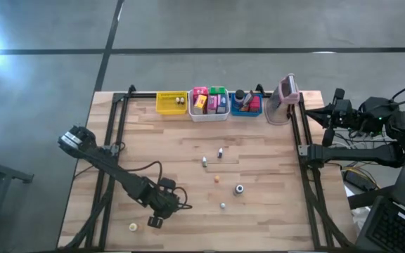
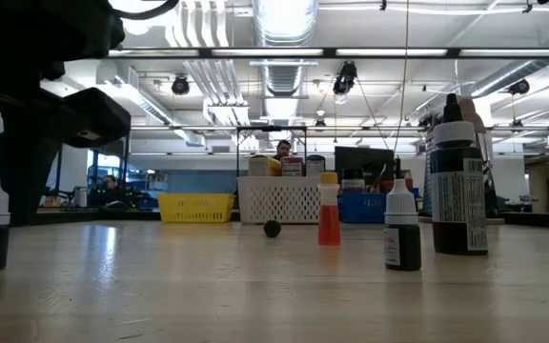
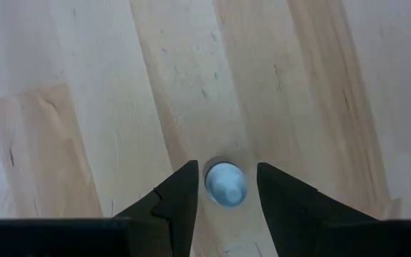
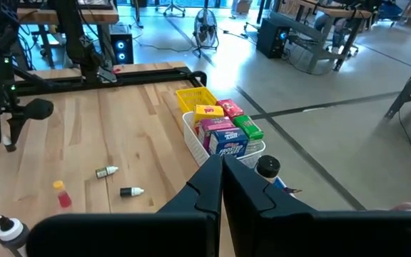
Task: Pick & Place Kitchen Items
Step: Put the black food coloring bottle into the yellow basket
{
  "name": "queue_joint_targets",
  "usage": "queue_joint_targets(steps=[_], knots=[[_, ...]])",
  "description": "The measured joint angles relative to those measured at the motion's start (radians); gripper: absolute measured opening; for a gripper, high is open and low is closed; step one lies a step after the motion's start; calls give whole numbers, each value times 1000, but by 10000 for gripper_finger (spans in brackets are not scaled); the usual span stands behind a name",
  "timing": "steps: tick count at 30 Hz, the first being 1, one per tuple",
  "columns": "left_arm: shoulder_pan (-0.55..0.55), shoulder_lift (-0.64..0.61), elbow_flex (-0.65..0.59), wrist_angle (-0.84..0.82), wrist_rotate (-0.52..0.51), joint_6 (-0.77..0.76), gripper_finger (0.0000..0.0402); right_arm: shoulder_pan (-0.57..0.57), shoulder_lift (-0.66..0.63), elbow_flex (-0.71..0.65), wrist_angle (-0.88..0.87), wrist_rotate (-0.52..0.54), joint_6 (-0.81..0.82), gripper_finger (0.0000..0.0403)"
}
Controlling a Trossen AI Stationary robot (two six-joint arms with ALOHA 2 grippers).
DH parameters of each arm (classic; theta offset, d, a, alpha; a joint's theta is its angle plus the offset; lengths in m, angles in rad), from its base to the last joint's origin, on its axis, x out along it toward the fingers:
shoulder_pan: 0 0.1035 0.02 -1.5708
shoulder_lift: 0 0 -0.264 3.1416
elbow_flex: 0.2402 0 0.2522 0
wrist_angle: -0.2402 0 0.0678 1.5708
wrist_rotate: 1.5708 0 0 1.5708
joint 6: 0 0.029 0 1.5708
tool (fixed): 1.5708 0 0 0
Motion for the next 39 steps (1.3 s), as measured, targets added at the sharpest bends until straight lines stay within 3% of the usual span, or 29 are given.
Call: queue_joint_targets(steps=[10, 21, 31, 39], knots=[[1, 2, -4, 1, 0, -2, 145, 0, 0, 0, 0, 0, -4, 8], [2, 2, -4, 0, 0, 7, 82, 0, 0, 0, 0, 0, 0, 8], [17, -5, 0, -45, -1, 8, 80, 0, 0, 0, 0, 0, -4, 8], [116, -34, -3, -99, -117, 57, 80, 0, 0, 0, 0, 0, -4, 8]])
